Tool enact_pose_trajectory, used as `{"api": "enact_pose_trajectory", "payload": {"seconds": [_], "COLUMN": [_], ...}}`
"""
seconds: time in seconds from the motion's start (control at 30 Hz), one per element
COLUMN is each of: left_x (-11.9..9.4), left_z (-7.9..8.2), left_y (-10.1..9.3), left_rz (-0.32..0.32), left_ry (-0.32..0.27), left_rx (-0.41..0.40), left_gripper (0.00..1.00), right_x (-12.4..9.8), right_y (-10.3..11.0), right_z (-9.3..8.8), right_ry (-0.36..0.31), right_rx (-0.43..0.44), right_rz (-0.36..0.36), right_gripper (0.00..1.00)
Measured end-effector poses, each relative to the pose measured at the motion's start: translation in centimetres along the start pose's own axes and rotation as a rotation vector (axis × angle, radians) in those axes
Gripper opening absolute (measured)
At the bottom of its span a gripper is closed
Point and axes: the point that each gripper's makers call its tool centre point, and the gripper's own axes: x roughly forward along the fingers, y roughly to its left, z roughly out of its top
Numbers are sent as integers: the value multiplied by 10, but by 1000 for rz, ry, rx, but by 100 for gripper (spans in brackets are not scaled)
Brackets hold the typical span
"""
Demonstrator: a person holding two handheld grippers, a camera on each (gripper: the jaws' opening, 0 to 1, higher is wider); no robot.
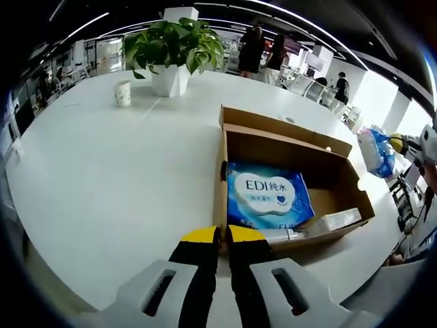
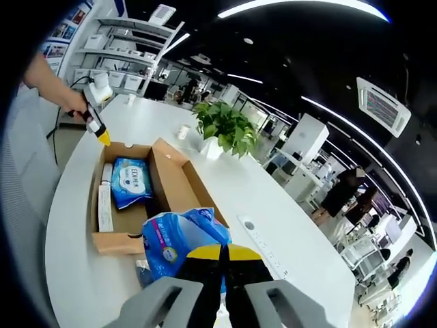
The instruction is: Operate the shoe box by opening the lid, removing the specified soft item, and placing it in the target area until the item is outside and the box remains undamaged.
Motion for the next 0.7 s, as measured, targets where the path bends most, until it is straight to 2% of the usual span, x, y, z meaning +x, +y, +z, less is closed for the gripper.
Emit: {"api": "enact_pose_trajectory", "payload": {"seconds": [0.7], "left_x": [0], "left_z": [0], "left_y": [-1], "left_rz": [14], "left_ry": [14], "left_rx": [17], "left_gripper": [2], "right_x": [-37], "right_y": [-30], "right_z": [-52], "right_ry": [53], "right_rx": [39], "right_rz": [-69], "right_gripper": [0]}}
